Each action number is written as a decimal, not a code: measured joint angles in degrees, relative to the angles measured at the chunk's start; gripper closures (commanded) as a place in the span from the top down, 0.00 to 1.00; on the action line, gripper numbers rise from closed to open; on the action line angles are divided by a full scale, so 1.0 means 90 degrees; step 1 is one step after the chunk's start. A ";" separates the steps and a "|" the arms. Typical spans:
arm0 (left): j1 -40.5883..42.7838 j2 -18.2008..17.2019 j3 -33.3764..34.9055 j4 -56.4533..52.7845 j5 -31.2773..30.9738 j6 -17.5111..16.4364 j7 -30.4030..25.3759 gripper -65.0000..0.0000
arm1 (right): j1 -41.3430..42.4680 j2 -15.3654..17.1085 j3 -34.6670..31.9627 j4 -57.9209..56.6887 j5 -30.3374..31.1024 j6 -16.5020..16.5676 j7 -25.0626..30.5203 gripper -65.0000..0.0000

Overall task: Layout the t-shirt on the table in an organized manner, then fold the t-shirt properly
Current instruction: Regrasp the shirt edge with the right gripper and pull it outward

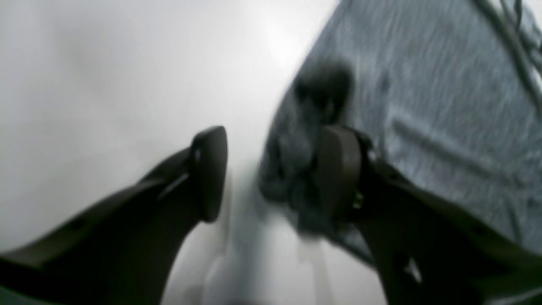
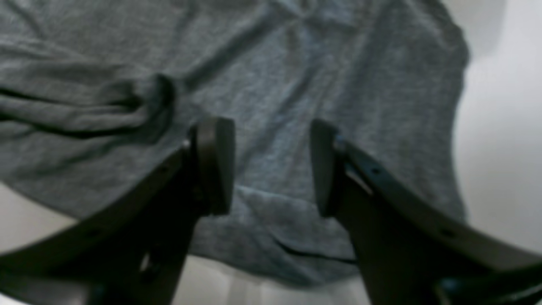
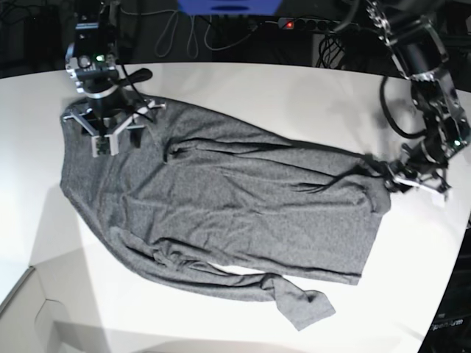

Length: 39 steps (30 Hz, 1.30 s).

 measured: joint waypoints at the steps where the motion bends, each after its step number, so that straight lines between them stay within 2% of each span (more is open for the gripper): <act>1: 0.0041 0.0034 0.0007 -0.0002 -0.0012 -0.0002 -0.0005 0.61 | -0.0022 -0.0012 0.0000 0.0000 0.0029 0.0000 0.0007 0.49; 5: 0.0100 0.0143 -0.0017 -0.0049 0.0053 0.0002 -0.0602 0.68 | -0.0066 0.0022 0.0019 0.0000 0.0007 0.0000 -0.0012 0.49; 8: 0.0095 0.0265 0.0017 -0.0294 0.0024 -0.0049 -0.0782 0.68 | -0.0066 0.0017 0.0012 0.0000 0.0007 0.0000 -0.0022 0.49; 12: -0.0005 0.0148 0.0379 -0.0634 -0.0061 -0.0051 -0.1025 0.68 | -0.0085 0.0022 0.0015 0.0000 0.0010 0.0000 -0.0080 0.49; 17: -0.0027 0.0136 0.0733 -0.0928 -0.0104 -0.0083 -0.1807 0.68 | -0.0248 0.0024 0.0012 0.0007 0.0005 0.0000 -0.0002 0.49; 20: -0.0061 0.0100 0.0850 -0.1061 -0.0121 -0.0109 -0.1965 0.67 | -0.0274 0.0044 0.0027 0.0007 0.0007 0.0000 0.0005 0.49; 23: -0.0061 0.0097 0.0867 -0.1086 -0.0124 -0.0119 -0.2008 0.56 | -0.0396 0.0022 0.0270 0.0010 0.0022 0.0000 0.0012 0.49; 26: -0.0058 0.0100 0.0867 -0.1105 -0.0112 -0.0117 -0.1948 0.36 | -0.0529 0.0027 0.0559 0.0010 -0.0022 0.0000 0.0024 0.49; 32: -0.0279 0.0119 0.0865 -0.1372 -0.0131 -0.0112 -0.1855 0.01 | -0.0952 0.0024 0.0430 0.0155 0.0005 0.0002 0.0017 0.54; 36: -0.0289 0.0051 0.0877 -0.1365 -0.0165 -0.0114 -0.1790 0.01 | -0.1025 0.0041 0.0109 0.0160 0.0032 0.0002 0.0012 0.54; 39: -0.0328 -0.0024 0.0884 -0.1372 -0.0185 -0.0121 -0.1666 0.00 | -0.1005 0.0061 0.0141 0.0160 0.0007 0.0002 0.0017 0.54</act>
